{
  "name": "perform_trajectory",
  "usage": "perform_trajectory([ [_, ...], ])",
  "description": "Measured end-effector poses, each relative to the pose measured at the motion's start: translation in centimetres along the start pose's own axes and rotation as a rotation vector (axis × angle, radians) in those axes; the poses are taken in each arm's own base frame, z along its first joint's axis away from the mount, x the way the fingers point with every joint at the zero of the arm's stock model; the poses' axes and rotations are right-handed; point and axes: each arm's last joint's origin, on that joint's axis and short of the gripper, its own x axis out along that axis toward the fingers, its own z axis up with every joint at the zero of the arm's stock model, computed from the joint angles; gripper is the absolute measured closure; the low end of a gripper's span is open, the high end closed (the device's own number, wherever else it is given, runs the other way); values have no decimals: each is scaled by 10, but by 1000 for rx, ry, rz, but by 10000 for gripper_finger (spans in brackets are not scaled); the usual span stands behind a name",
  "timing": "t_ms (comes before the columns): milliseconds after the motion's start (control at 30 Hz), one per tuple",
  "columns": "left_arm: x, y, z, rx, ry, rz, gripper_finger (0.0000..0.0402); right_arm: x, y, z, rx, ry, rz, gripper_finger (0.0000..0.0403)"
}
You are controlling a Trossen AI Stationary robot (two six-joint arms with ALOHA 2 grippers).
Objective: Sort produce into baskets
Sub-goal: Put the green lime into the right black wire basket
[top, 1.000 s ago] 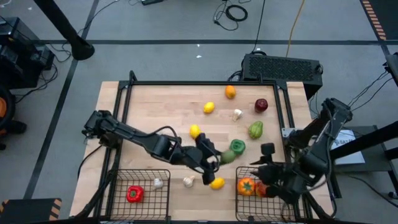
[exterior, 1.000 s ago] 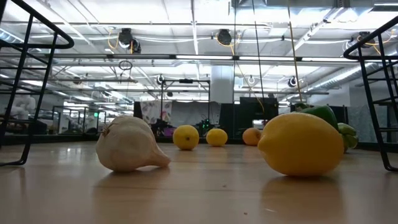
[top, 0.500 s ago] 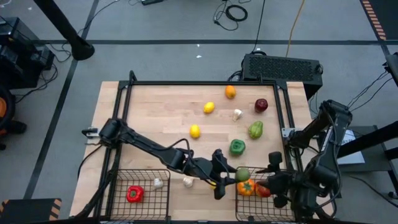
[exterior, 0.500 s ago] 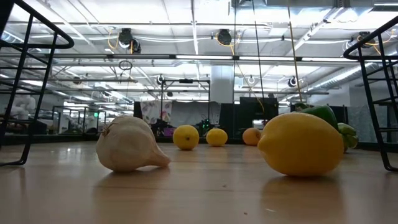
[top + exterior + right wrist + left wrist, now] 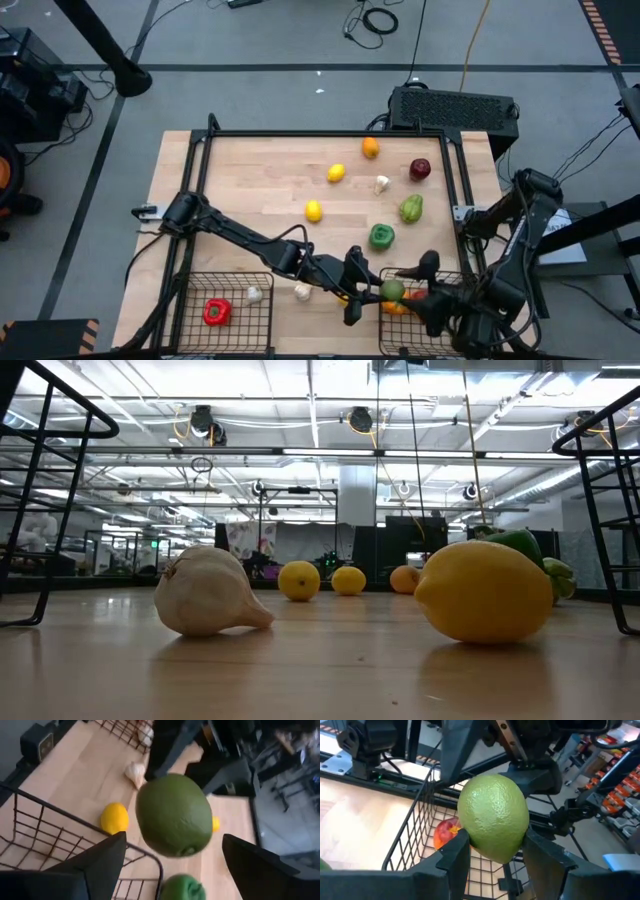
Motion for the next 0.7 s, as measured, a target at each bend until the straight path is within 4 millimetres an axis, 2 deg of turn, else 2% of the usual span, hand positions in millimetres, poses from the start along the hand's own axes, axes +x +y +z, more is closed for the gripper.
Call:
perform_trajectory([
  [467,0,3,0,-2,9,5,229,6,-1,12,-53,-58,21,166],
  [700,0,3,-1,-1,27,-9,229,14,-5,16,-43,-41,80,181],
])
